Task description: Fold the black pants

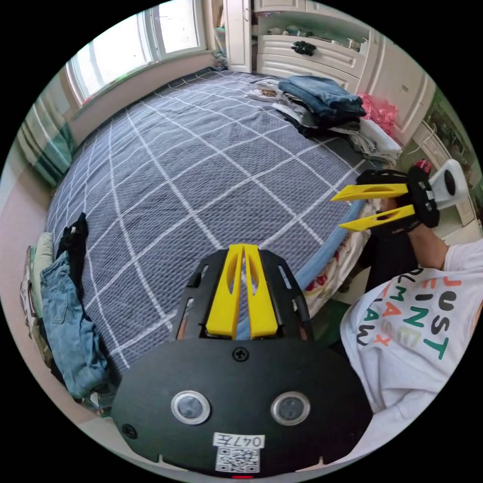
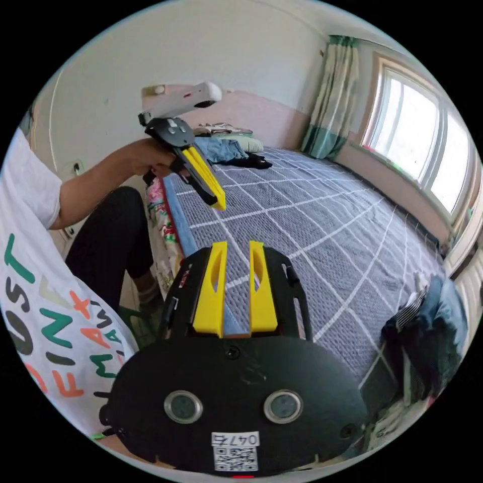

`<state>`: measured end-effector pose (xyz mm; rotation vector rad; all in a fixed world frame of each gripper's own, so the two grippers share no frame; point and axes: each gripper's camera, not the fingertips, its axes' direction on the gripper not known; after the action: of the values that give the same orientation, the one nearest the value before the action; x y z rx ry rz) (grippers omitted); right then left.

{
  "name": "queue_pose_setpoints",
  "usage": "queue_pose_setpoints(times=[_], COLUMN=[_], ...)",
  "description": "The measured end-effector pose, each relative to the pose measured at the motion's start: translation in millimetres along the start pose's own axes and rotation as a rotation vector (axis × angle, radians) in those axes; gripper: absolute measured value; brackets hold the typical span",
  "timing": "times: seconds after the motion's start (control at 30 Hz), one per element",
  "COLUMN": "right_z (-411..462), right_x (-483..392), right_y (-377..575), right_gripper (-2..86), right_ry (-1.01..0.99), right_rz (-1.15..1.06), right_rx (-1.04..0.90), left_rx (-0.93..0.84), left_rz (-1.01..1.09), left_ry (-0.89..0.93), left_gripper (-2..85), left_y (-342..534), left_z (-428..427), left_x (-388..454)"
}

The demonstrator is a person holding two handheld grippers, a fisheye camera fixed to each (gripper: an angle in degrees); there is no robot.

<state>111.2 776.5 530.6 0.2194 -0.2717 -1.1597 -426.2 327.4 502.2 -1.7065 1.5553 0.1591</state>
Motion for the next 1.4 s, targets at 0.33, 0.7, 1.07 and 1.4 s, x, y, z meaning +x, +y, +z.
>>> queue_pose_setpoints(times=[0.33, 0.7, 1.07, 1.4], right_z=[111, 243, 480, 642], right_x=[-57, -95, -116, -141], right_y=[-78, -166, -369, -432], right_gripper=[5.6, -0.6, 1.4, 1.7], right_ry=[-0.044, -0.235, -0.205, -0.097], right_rz=[0.038, 0.030, -0.219, -0.414], right_rx=[-0.020, 0.073, 0.080, -0.126], left_rx=[-0.030, 0.041, 0.037, -0.024], left_rz=[-0.187, -0.438, -0.559, -0.503], left_ry=[0.023, -0.102, -0.038, -0.014], left_gripper=[-0.7, -0.8, -0.8, -0.8], left_y=[91, 180, 210, 216], left_z=[-40, -121, -172, -199], left_x=[-134, -232, -303, -332])
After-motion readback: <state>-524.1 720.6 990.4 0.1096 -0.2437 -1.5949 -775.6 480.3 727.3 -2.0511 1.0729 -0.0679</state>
